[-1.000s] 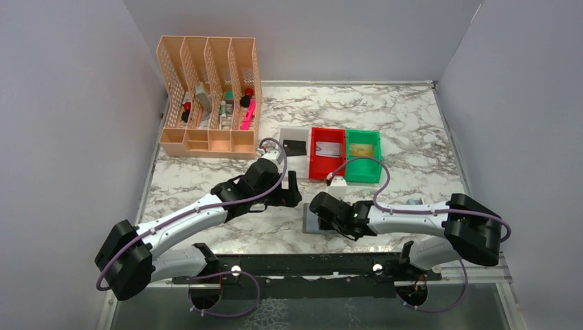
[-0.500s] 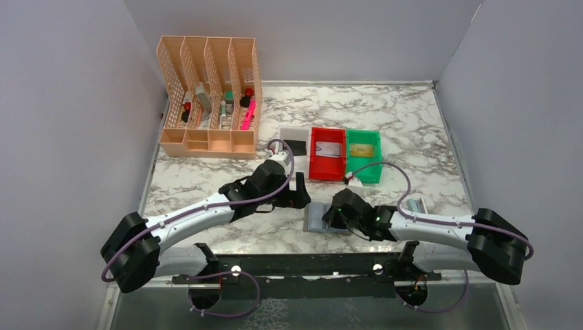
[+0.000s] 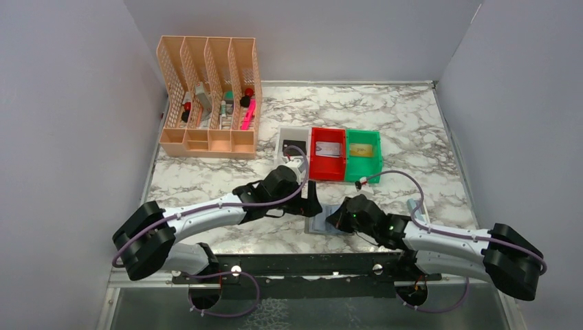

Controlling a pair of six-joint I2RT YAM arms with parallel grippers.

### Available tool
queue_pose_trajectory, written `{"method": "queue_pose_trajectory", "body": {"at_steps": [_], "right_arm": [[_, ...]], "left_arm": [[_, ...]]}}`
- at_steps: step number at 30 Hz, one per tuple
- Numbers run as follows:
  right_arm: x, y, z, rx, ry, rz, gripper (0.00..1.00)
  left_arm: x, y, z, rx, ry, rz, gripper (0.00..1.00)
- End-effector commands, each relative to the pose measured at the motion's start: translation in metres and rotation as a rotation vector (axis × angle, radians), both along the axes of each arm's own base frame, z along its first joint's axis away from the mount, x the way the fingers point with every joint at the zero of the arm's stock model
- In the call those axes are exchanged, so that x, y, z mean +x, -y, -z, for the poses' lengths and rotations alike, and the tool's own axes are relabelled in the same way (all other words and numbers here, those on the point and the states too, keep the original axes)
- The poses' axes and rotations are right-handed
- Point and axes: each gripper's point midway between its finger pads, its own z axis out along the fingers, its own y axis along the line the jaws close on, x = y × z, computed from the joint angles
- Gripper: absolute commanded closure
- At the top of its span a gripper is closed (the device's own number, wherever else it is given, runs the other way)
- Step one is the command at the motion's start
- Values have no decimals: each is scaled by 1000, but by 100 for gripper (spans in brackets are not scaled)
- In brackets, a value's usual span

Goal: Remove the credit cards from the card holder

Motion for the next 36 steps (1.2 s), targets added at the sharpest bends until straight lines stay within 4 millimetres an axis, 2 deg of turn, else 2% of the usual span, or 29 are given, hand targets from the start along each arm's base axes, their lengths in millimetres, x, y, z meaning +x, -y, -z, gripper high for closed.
{"method": "queue_pose_trajectory", "body": {"at_steps": [1, 11, 24, 27, 32, 36], "right_arm": [[4, 1, -9, 64, 18, 46, 99], [3, 9, -4, 56, 9, 76, 99], [3, 16, -1, 37, 0, 101, 98], [4, 21, -3, 17, -4, 121, 91], [5, 43, -7, -69, -19, 203, 65], [7, 62, -18, -118, -3, 267, 63]], "left_arm": [[-5, 22, -8, -58, -4, 45, 13], [-17, 49, 0, -101, -43, 116, 28], [-28, 68, 5, -153, -87, 180, 47], [-30, 71, 4, -170, -90, 191, 49], [-33, 79, -2, -199, -88, 219, 51], [-35, 85, -4, -203, -85, 243, 51]]}}
